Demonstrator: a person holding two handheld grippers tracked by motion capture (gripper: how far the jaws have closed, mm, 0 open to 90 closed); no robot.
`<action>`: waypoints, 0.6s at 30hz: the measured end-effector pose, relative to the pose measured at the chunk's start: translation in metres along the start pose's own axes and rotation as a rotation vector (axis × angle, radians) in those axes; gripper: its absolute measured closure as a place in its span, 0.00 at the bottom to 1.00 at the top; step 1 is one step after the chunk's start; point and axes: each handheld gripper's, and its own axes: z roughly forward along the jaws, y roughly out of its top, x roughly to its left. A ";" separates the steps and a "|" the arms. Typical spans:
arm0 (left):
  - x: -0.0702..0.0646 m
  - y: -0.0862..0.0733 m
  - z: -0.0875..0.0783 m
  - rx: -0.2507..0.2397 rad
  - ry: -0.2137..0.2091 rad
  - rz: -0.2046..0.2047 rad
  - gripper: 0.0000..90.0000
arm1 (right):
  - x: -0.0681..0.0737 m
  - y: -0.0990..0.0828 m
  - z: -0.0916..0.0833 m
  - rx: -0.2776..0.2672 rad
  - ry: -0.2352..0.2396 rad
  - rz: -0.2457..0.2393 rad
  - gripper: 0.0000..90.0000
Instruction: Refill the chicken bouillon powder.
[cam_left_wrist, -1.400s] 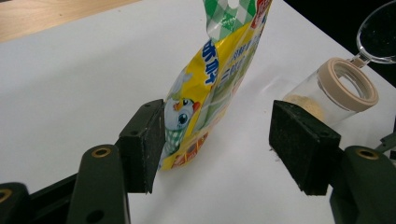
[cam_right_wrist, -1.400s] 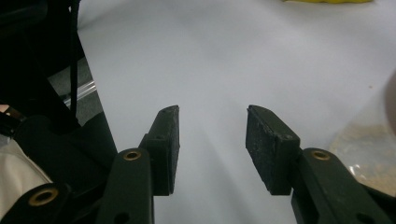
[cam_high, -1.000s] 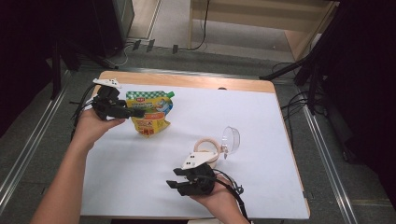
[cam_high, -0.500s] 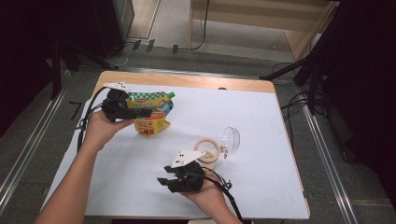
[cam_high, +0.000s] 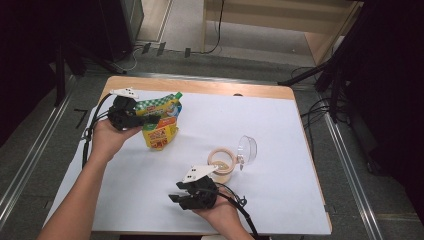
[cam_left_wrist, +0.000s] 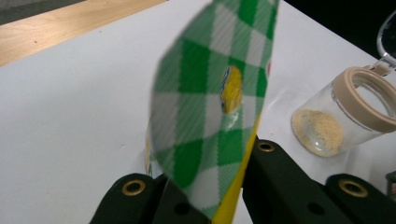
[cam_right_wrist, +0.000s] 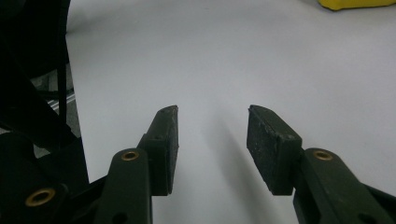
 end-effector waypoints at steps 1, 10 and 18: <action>-0.001 0.001 -0.002 0.000 -0.005 -0.002 1.00 | 0.000 0.000 0.000 -0.002 -0.002 0.002 0.61; -0.017 0.008 -0.016 0.035 -0.050 0.013 1.00 | -0.004 -0.001 0.000 -0.012 -0.009 0.026 0.61; -0.035 0.011 -0.030 0.024 -0.127 0.020 1.00 | -0.009 -0.002 0.001 -0.022 -0.048 0.062 0.58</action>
